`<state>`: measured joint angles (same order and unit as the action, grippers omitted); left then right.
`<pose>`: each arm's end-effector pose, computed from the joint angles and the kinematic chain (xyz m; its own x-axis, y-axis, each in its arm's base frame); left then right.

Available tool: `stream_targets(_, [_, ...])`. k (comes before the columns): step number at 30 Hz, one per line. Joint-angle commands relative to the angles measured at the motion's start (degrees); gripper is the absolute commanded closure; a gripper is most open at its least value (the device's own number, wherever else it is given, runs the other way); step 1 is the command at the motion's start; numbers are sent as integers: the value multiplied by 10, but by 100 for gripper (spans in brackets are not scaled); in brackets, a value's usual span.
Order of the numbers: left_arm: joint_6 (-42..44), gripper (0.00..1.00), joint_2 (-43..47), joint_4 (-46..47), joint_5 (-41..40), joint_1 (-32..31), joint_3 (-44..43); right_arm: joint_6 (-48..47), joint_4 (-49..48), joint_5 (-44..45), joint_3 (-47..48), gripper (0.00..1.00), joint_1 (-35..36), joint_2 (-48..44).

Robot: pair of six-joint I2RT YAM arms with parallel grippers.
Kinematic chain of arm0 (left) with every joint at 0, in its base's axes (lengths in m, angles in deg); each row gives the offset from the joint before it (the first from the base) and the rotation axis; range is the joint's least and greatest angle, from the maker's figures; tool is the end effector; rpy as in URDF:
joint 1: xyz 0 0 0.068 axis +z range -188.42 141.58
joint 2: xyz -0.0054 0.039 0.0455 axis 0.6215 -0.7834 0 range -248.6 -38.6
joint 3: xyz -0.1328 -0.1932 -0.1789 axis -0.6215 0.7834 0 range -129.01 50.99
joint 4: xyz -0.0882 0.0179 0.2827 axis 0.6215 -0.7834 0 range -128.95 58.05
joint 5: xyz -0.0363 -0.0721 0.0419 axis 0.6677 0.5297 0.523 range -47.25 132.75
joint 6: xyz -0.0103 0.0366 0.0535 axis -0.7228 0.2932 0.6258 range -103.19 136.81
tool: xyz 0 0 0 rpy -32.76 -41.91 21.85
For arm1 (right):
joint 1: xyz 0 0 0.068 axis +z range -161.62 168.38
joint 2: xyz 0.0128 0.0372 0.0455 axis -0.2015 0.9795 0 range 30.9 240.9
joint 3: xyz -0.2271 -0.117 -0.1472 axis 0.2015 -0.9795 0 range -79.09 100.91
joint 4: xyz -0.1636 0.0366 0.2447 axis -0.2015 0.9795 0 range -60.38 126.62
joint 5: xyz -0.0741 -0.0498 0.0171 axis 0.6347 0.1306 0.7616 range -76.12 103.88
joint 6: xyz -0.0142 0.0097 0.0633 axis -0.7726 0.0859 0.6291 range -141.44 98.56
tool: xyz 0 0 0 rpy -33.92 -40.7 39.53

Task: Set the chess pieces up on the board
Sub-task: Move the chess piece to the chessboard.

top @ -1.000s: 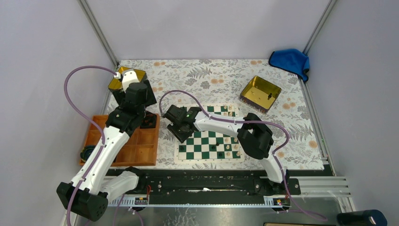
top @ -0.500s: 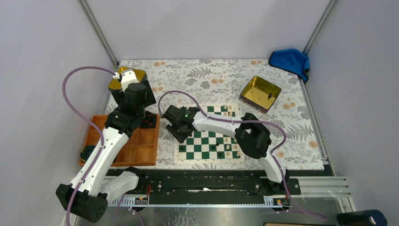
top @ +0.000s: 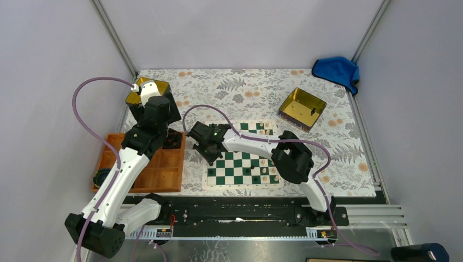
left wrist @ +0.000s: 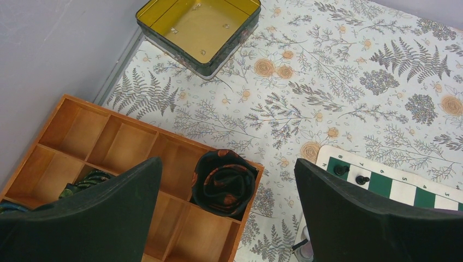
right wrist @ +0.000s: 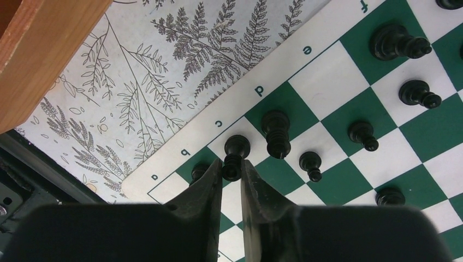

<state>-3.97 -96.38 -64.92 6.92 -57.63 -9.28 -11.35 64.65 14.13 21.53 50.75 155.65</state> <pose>0.2427 -0.0525 0.3695 -0.3735 -0.1744 -0.9111 -0.3661 0.9302 -0.0280 0.2460 0.4695 0.1806 -0.5470 -0.6674 -0.5053 -0.8015 0.5917 0.0861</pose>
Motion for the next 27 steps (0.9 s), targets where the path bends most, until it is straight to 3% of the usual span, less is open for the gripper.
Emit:
stream_targets(1, [6,1,9,29,-9,-3,5,-6,12,25,22,80,7,4])
stream_targets(14, [20,1,14,32,-41,-3,-8,-10,29,34,42,90,10,-20])
stream_targets(27, [23,1,31,32,-46,-4,-10,6,52,25,70,91,12,-53])
